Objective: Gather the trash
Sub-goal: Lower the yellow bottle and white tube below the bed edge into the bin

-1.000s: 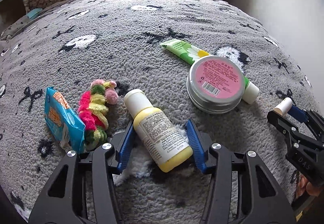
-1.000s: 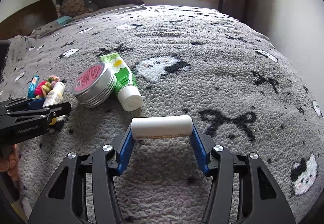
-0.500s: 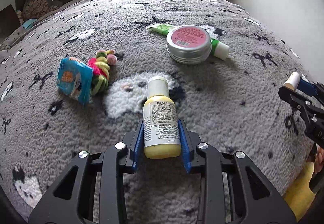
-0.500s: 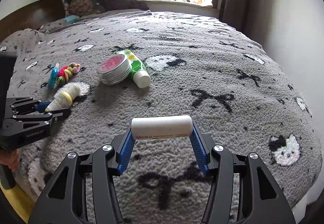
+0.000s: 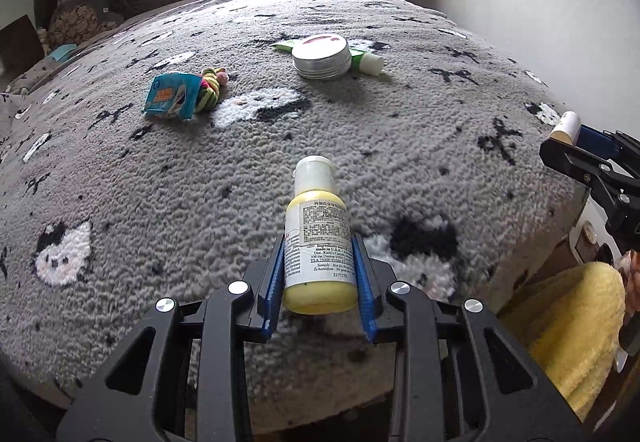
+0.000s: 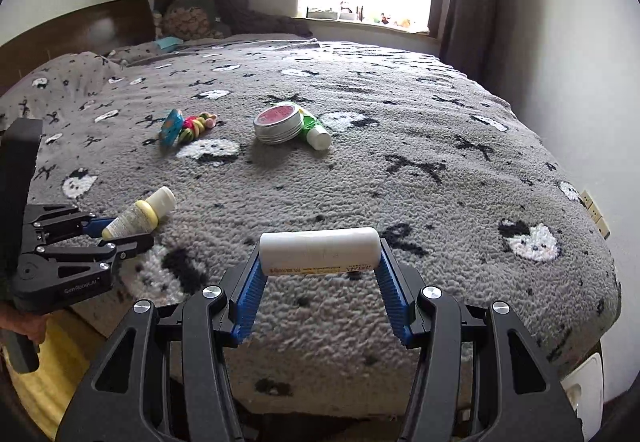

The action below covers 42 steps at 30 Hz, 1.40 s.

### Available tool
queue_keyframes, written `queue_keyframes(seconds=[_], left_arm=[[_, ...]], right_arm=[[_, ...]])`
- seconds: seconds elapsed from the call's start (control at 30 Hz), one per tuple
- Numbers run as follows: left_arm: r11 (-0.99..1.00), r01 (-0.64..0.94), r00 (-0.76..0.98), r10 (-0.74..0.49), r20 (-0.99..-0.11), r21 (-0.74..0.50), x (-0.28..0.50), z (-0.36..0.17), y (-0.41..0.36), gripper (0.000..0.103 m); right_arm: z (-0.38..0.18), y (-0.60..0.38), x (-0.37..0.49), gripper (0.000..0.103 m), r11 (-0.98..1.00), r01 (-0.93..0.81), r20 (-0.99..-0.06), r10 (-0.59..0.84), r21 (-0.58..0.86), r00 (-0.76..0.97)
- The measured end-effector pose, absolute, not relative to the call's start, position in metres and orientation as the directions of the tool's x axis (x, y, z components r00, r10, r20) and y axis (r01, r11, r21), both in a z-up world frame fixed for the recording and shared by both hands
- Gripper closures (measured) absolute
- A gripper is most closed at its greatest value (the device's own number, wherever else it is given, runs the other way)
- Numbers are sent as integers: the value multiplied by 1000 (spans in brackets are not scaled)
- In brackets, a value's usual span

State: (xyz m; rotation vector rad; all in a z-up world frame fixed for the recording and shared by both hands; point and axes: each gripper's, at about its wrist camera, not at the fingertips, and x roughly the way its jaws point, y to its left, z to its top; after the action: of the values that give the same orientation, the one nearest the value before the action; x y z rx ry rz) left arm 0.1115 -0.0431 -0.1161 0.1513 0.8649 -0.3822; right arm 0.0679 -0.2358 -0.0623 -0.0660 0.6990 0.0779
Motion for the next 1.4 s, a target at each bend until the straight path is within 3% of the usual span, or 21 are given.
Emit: queue_keyframes(seconds=[0.33, 0.7, 1.4], left_arm=[[916, 397, 597, -305, -742, -57, 47, -114, -30, 74], [916, 392, 585, -323, -744, -89, -2, -124, -16, 74], [923, 335, 323, -302, -897, -190, -20, -248, 3, 74]], right_arm=[[-64, -226, 19, 49, 993, -116, -629, 72, -29, 774], [-100, -210, -10, 49, 986, -165, -691, 118, -1, 713], [-206, -172, -16, 49, 970, -219, -874, 197, 107, 443]])
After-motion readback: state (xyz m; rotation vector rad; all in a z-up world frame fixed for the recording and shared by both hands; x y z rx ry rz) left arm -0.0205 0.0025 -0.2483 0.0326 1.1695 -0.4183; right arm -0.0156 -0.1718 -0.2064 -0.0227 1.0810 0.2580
